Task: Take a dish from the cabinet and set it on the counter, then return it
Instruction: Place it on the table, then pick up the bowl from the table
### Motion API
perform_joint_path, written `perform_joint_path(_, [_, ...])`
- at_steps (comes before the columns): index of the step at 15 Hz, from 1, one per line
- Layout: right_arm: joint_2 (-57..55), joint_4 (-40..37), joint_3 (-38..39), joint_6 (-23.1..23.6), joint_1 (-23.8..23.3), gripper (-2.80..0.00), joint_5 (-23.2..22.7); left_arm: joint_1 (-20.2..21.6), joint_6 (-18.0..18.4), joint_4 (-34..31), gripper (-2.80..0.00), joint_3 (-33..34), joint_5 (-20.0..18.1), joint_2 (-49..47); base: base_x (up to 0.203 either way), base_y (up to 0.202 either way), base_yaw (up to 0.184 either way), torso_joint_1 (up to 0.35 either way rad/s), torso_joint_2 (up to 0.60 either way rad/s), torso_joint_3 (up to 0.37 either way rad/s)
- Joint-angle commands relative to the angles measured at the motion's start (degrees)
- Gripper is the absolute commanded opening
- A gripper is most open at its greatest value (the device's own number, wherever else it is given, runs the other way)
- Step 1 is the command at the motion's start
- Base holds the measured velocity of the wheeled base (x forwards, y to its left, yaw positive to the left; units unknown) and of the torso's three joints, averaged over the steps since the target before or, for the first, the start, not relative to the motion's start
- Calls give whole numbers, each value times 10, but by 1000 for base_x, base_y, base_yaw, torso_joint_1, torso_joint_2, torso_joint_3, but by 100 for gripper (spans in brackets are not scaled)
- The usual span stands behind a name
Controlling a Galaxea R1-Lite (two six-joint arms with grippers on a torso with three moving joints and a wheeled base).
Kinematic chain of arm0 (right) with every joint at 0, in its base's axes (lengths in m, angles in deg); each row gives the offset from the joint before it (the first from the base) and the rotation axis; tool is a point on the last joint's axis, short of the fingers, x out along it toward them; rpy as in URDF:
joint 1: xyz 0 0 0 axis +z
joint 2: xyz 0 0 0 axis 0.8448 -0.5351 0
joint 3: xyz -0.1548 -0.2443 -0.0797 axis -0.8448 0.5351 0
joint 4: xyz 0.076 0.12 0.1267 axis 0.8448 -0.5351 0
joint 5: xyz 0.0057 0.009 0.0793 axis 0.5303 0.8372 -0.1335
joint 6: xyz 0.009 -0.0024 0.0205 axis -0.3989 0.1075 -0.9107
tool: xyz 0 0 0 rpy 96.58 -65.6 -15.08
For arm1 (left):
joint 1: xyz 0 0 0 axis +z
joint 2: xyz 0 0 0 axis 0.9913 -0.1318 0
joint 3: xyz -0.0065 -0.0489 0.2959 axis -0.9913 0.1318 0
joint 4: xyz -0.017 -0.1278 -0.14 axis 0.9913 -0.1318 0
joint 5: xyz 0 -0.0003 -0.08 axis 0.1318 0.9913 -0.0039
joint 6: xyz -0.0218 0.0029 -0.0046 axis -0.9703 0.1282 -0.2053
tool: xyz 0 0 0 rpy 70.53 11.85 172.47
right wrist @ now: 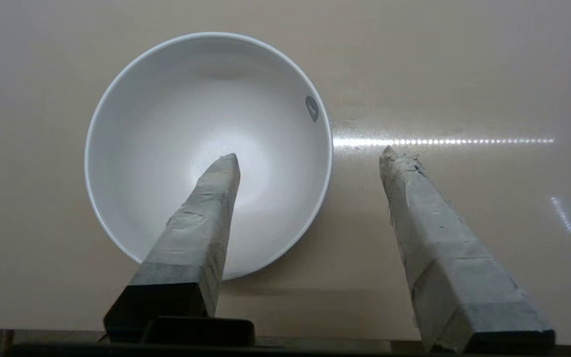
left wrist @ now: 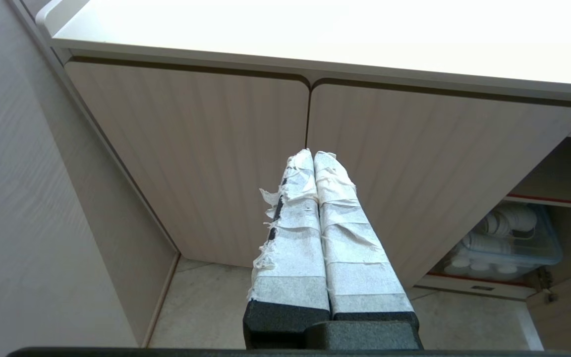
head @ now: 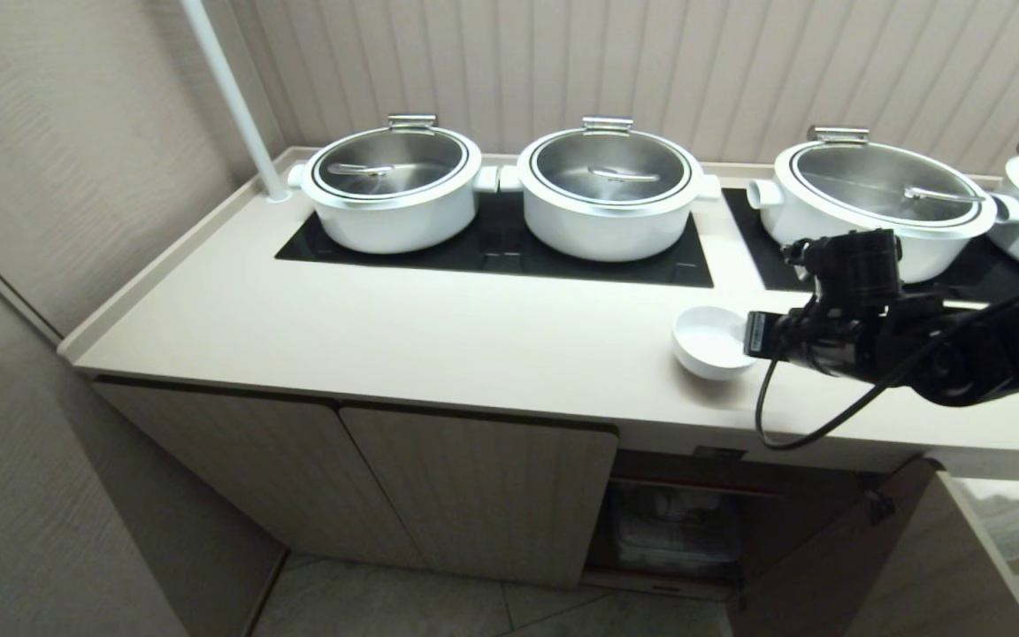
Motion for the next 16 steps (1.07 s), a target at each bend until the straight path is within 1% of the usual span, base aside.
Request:
perform_joint_path(1, [13,6,15,-1,0,-280,1,0,0,0,-280,0,0,0,0,0,0,0,0,0])
perform_joint_path(3, [19,8,20,-1,0,-280,1,0,0,0,-280,0,0,0,0,0,0,0,0,0])
perform_joint_path(7, [45,14,57,-1,0,-280,1,0,0,0,-280,0,0,0,0,0,0,0,0,0])
perform_joint_path(10, [64,66,112,9,0,-280,0,0,0,0,-280,0,0,0,0,0,0,0,0,0])
perform_joint_path(12, [75,85,131,15,0,-280,-1,0,0,0,-280,0,0,0,0,0,0,0,0,0])
perform_joint_path(13, [87,95,154,17,0,-280,-2,0,0,0,-280,0,0,0,0,0,0,0,0,0])
perform_joint_path(16, [122,99,166,19,0,-280,-3,0,0,0,-280,0,0,0,0,0,0,0,0,0])
